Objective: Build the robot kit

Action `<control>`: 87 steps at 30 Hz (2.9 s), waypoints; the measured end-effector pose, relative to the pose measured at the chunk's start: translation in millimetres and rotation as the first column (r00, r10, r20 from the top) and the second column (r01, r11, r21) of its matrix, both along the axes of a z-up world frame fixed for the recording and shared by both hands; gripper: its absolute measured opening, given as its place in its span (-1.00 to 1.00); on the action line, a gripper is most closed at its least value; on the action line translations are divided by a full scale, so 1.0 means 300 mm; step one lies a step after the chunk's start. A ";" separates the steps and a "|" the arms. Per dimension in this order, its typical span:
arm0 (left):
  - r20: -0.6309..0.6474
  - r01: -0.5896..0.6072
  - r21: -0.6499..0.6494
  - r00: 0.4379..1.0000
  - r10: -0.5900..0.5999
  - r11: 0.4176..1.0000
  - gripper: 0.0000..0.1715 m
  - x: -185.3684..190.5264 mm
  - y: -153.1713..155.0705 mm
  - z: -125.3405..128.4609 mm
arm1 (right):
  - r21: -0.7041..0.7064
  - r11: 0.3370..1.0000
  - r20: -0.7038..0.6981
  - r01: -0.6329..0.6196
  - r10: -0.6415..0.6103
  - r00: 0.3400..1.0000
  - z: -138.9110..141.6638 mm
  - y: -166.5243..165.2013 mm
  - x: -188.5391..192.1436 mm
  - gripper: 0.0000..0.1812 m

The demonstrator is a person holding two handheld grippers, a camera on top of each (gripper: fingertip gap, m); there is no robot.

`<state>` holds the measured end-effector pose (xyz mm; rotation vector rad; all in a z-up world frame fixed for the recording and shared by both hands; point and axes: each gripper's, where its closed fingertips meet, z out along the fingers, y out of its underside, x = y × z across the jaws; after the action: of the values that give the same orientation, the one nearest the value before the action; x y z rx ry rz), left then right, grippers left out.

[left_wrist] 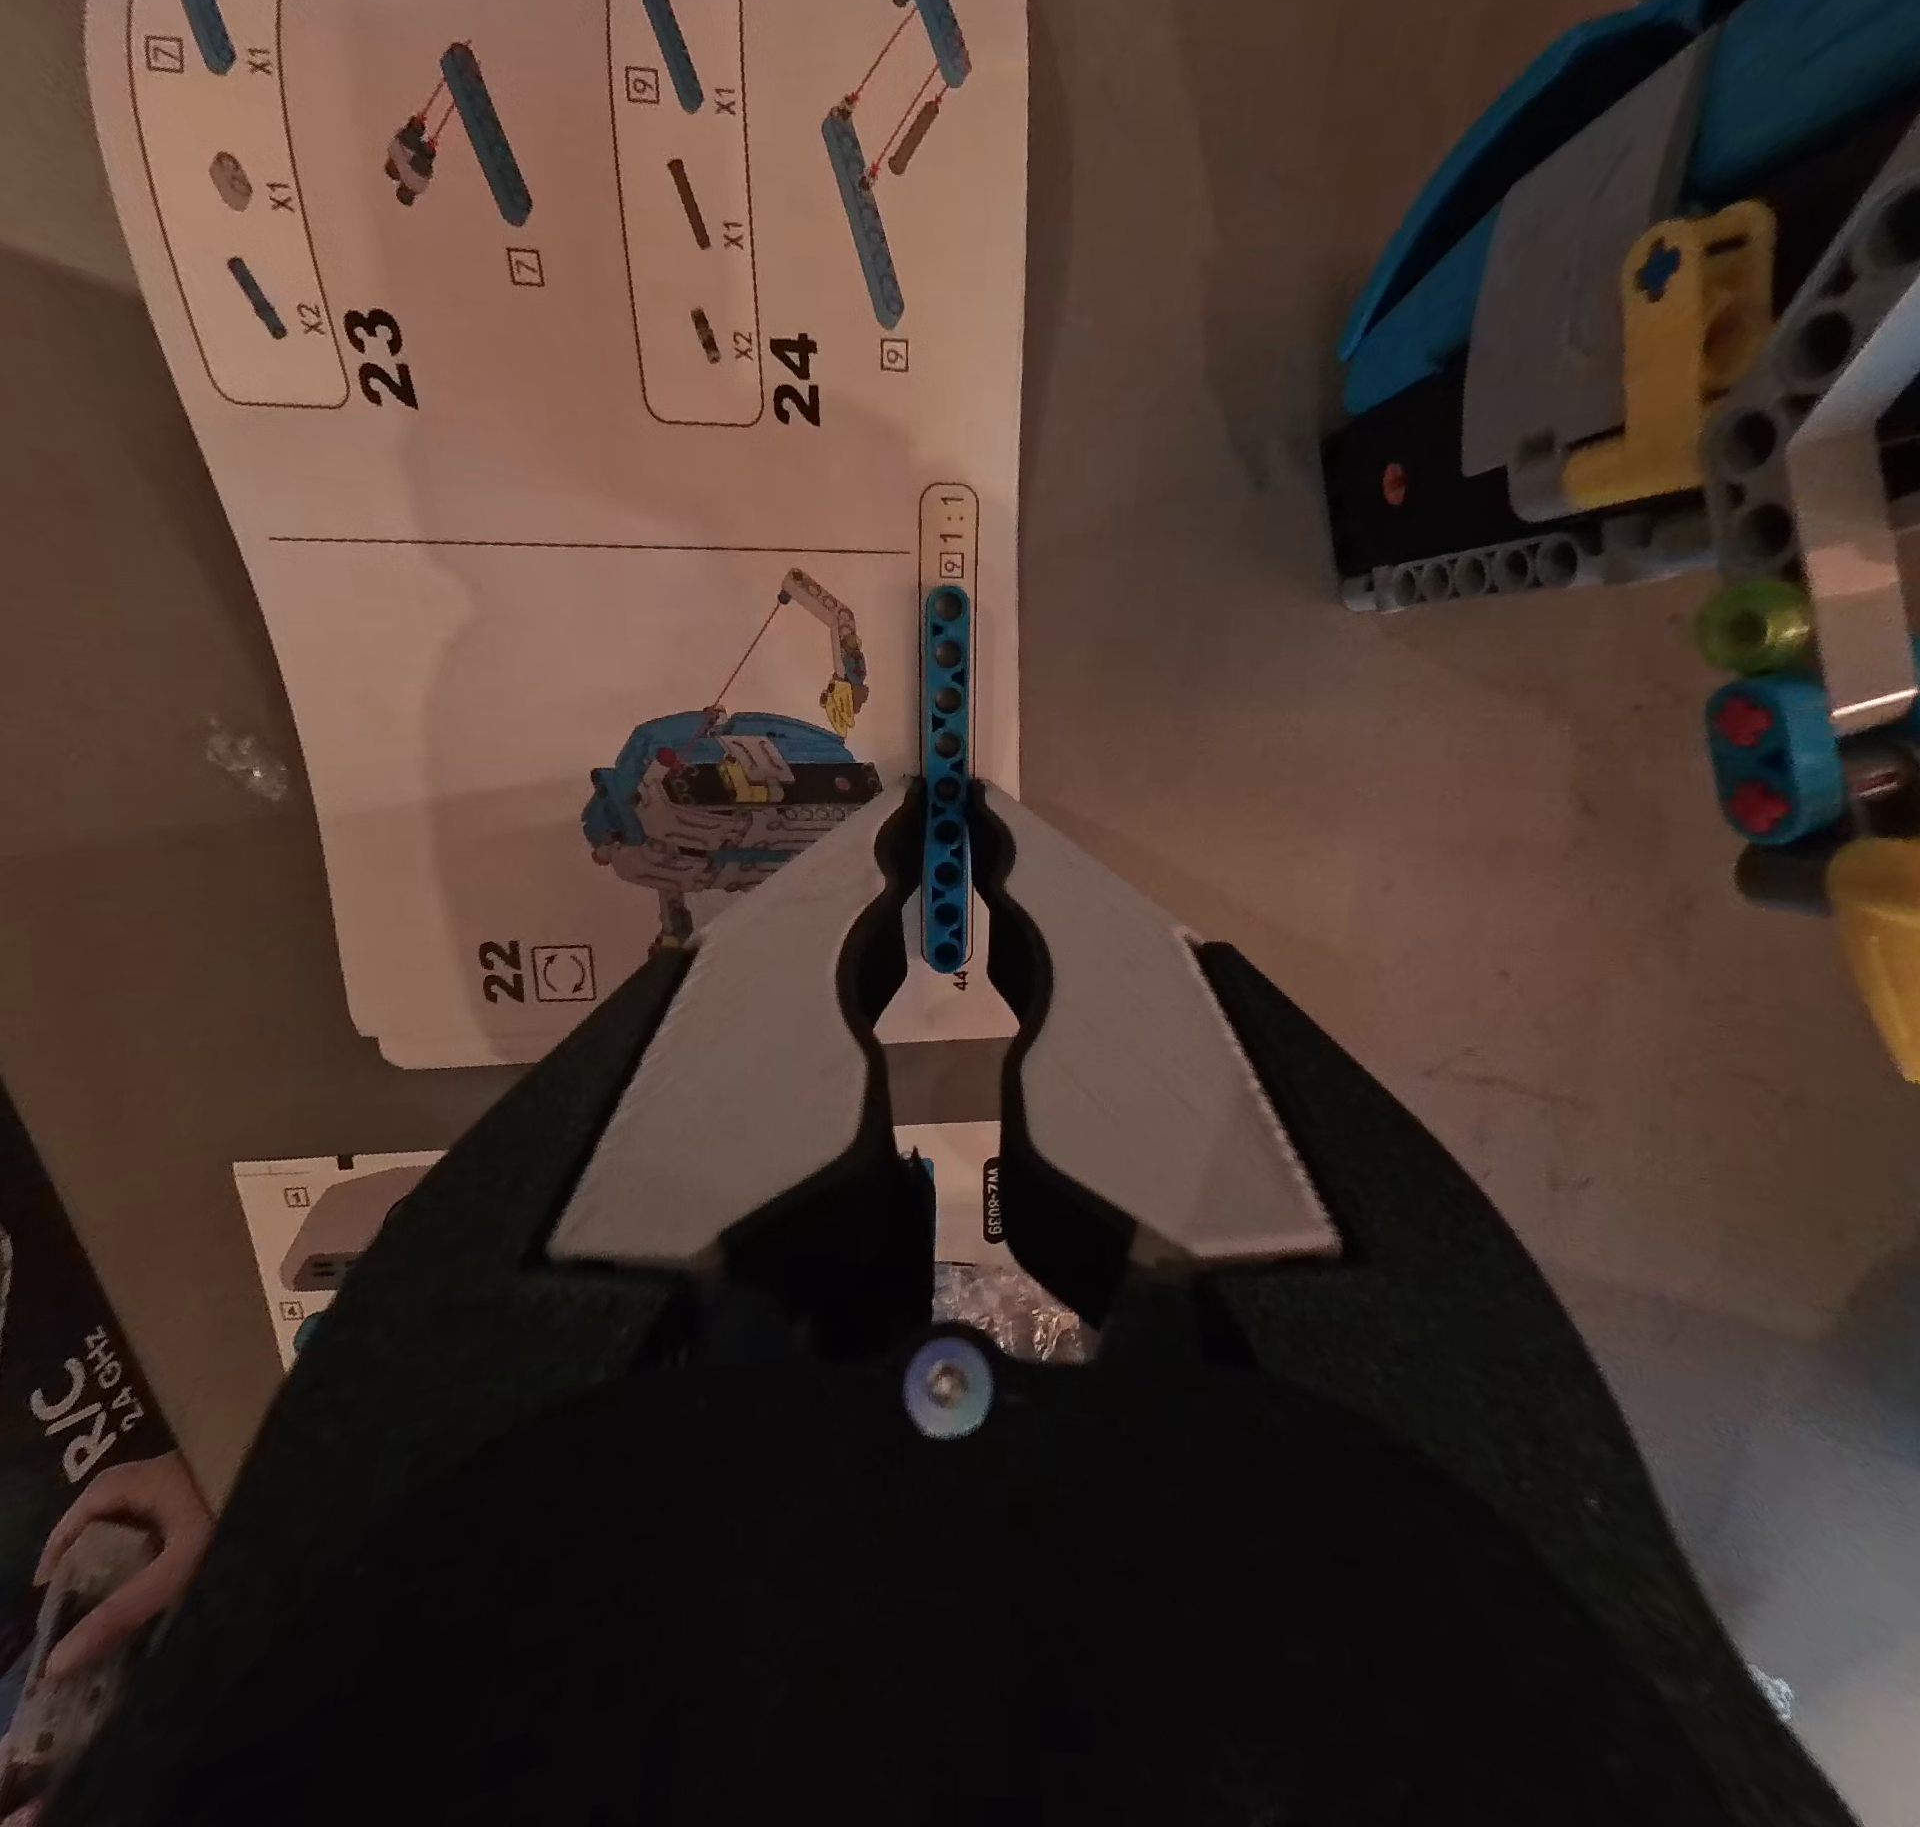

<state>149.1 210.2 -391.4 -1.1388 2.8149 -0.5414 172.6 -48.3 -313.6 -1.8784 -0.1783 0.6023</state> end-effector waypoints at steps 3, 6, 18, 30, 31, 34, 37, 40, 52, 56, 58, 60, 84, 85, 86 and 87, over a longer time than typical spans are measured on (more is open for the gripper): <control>0.000 -0.006 0.004 1.000 0.006 1.000 -0.91 0.000 0.000 0.000 | -0.003 1.000 -0.001 -0.002 0.002 1.000 -0.002 0.000 0.000 -0.82; -0.001 -0.013 0.003 1.000 0.013 1.000 -0.91 0.000 0.000 -0.001 | -0.006 1.000 0.000 -0.007 0.007 1.000 -0.003 -0.001 -0.005 -0.82; -0.011 -0.048 -0.018 0.999 0.048 0.999 -0.91 -0.001 0.000 -0.001 | -0.012 1.000 0.004 -0.009 0.009 1.000 -0.007 -0.005 -0.007 -0.82; -0.017 -0.065 -0.014 0.998 0.065 0.998 -0.91 -0.001 0.000 -0.001 | -0.005 1.000 0.023 -0.008 0.008 1.000 0.001 -0.010 -0.016 -0.82; -0.007 -0.047 0.003 0.999 0.047 0.999 -0.91 -0.003 0.003 -0.001 | 0.003 1.000 0.025 -0.001 0.001 1.000 0.010 -0.013 -0.014 -0.82; 0.066 -0.019 0.071 0.998 0.014 0.997 -0.92 0.014 0.035 0.038 | 0.044 0.998 0.030 0.037 -0.038 0.999 0.049 -0.038 -0.007 -0.82; 0.186 -0.095 -0.034 0.977 0.100 0.995 -0.92 0.079 0.010 0.223 | 0.045 0.996 0.054 0.076 -0.078 0.995 0.056 -0.093 -0.012 -0.81; 0.294 -0.127 -0.041 0.946 0.133 0.991 -0.91 0.172 -0.099 0.398 | 0.043 0.994 0.077 0.105 -0.108 0.991 0.075 -0.170 -0.036 -0.80; 0.027 0.043 -0.176 0.999 -0.039 0.983 -0.92 0.414 -1.094 0.313 | 0.119 0.948 -0.077 0.294 -0.286 0.955 0.111 -0.517 -0.250 -0.79; -0.077 0.168 -0.234 0.979 -0.191 0.958 -0.92 0.373 -1.458 0.247 | 0.189 0.931 -0.172 0.313 -0.282 0.944 0.110 -0.575 -0.333 -0.79; -0.079 0.236 -0.192 0.964 -0.255 0.952 -0.91 0.333 -1.575 0.194 | 0.199 0.921 -0.152 0.336 -0.310 0.939 0.107 -0.606 -0.331 -0.79; -0.027 0.261 -0.104 0.964 -0.265 0.960 -0.92 0.332 -1.624 0.144 | 0.223 0.913 -0.112 0.342 -0.324 0.939 0.141 -0.645 -0.325 -0.79; 0.271 0.080 -0.252 0.963 -0.009 0.964 -0.56 0.131 -1.570 0.213 | -0.252 0.687 0.394 0.682 -0.571 0.720 -0.185 -1.332 0.483 -0.66; 0.300 0.092 -0.261 0.954 -0.010 0.961 -0.56 0.098 -1.543 0.228 | -0.278 0.703 0.381 0.655 -0.545 0.747 -0.201 -1.332 0.477 -0.72; 0.325 0.096 -0.264 0.946 -0.005 0.960 -0.57 0.064 -1.512 0.236 | -0.310 0.706 0.370 0.637 -0.528 0.765 -0.219 -1.332 0.474 -0.72; 0.337 0.092 -0.263 0.942 0.002 0.960 -0.59 0.029 -1.480 0.236 | -0.334 0.701 0.376 0.630 -0.514 0.771 -0.237 -1.334 0.477 -0.71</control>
<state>158.0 -233.9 -320.7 -0.9115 2.5293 -1.0508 315.5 -448.6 -384.5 -2.2986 0.4251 -0.0609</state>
